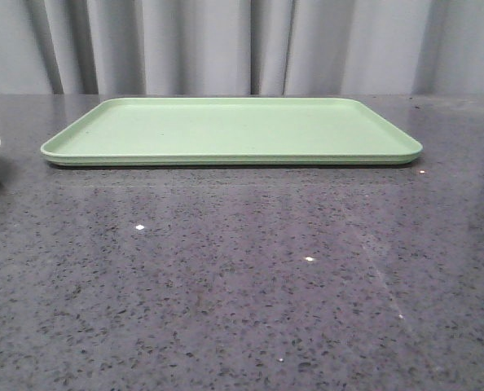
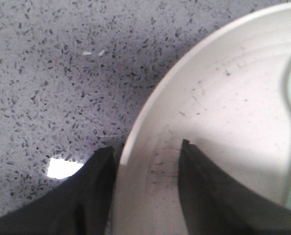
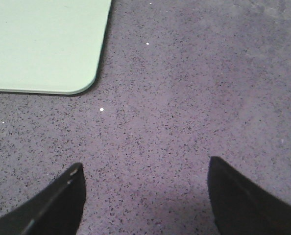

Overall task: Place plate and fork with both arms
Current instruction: 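Open the left gripper and lower it onto the white plate's rim, then close the left gripper on the plate rim and lift the plate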

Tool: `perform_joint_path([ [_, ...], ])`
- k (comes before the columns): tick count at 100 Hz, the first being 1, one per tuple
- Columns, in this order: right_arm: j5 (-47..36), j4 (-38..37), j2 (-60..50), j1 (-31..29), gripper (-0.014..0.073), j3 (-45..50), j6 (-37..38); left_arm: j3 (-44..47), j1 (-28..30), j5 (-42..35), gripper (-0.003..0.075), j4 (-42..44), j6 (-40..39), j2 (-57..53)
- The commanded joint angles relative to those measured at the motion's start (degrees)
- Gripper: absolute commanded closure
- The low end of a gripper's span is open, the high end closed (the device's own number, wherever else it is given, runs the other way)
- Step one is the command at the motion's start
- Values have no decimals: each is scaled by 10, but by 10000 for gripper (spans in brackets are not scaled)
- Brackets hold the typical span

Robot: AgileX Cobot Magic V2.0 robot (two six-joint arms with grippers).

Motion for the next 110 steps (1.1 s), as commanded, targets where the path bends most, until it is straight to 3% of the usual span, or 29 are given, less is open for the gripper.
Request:
perform_joint_path([
  [1, -36, -3, 5, -3, 67, -20, -5, -15, 0, -5, 514, 0, 1, -12],
  [35, -36, -3, 5, -3, 67, -20, -5, -15, 0, -5, 742, 0, 1, -12],
  [74, -35, -3, 5, -3, 67, -20, -5, -15, 13, 1, 741, -30, 12, -18],
  [93, -35, -3, 5, -3, 67, -20, -5, -15, 67, 23, 741, -148, 102, -38],
  [110, -36, -3, 5, -3, 67, -20, -5, -15, 118, 48, 741, -222, 135, -64],
])
